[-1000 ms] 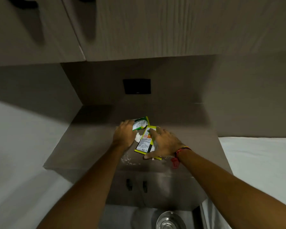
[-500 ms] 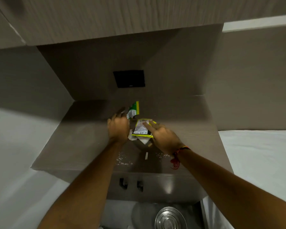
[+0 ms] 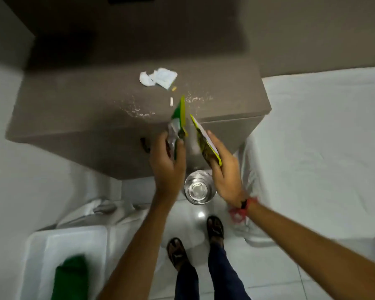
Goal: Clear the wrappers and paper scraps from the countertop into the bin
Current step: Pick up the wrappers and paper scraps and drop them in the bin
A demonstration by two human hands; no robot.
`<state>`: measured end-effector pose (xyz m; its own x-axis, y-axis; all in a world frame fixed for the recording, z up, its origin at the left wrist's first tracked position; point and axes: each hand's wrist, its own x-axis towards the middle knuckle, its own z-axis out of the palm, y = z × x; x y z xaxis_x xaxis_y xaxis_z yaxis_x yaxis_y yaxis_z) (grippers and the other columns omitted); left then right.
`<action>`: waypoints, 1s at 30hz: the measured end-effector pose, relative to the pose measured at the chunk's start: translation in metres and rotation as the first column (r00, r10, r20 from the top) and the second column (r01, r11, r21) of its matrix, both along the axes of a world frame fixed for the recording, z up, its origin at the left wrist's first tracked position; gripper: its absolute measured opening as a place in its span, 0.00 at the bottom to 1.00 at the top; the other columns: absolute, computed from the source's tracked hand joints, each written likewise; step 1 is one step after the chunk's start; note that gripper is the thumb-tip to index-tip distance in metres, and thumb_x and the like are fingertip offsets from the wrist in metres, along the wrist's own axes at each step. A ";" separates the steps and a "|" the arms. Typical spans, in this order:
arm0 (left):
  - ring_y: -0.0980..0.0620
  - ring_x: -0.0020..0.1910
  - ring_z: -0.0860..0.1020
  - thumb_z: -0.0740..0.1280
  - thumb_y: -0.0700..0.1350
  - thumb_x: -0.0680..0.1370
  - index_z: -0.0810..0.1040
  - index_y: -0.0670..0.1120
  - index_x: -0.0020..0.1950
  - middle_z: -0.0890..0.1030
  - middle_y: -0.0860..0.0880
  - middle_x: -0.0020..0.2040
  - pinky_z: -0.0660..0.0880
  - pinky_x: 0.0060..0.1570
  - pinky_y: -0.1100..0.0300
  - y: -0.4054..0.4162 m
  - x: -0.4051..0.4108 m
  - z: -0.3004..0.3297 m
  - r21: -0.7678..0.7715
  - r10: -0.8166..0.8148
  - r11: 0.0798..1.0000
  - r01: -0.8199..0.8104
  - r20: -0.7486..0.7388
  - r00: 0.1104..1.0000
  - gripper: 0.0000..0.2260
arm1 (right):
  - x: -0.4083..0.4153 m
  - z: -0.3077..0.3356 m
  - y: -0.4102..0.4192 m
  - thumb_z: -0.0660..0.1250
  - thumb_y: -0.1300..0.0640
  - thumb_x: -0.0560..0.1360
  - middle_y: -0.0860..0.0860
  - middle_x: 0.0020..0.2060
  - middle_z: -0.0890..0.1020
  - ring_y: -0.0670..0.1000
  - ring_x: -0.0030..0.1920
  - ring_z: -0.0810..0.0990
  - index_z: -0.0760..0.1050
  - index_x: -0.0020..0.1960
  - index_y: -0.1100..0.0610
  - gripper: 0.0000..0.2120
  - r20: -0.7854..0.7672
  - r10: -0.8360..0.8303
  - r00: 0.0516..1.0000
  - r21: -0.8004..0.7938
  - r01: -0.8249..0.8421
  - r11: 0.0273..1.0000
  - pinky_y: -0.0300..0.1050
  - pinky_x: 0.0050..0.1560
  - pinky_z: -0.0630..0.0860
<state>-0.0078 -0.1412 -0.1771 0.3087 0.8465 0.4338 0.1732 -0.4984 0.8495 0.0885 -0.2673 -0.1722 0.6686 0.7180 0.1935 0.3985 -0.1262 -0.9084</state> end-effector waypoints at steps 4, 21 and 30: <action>0.62 0.33 0.74 0.69 0.45 0.80 0.78 0.51 0.53 0.76 0.59 0.36 0.70 0.36 0.70 -0.062 -0.041 -0.124 -0.364 -0.137 0.929 0.065 -0.174 0.975 0.03 | -0.046 -0.129 -0.056 0.59 0.62 0.84 0.45 0.66 0.80 0.46 0.65 0.80 0.68 0.75 0.43 0.23 -0.124 -0.221 0.967 -0.290 0.177 0.940 0.48 0.65 0.78; 0.36 0.61 0.79 0.67 0.47 0.80 0.77 0.38 0.62 0.81 0.36 0.61 0.74 0.56 0.53 -0.039 -0.002 -0.481 -0.721 -0.436 0.646 -0.251 -0.618 0.655 0.16 | 0.006 -0.468 -0.029 0.60 0.59 0.83 0.59 0.61 0.82 0.59 0.61 0.81 0.76 0.68 0.58 0.15 -0.284 -0.274 0.919 -0.690 0.002 0.723 0.49 0.62 0.78; 0.53 0.47 0.84 0.67 0.39 0.78 0.83 0.48 0.54 0.85 0.51 0.48 0.81 0.48 0.58 0.006 0.005 -0.229 -0.350 -0.117 0.937 0.019 -0.260 0.959 0.08 | 0.022 -0.239 0.033 0.60 0.61 0.81 0.51 0.54 0.84 0.53 0.52 0.83 0.79 0.60 0.55 0.11 0.104 0.095 0.990 -0.376 -0.049 0.925 0.50 0.54 0.80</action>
<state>-0.0031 -0.1353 -0.4057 0.4357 0.9000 0.0138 0.3978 -0.2064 0.8939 0.1105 -0.2347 -0.4116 0.6013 0.7987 -0.0224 0.5202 -0.4126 -0.7478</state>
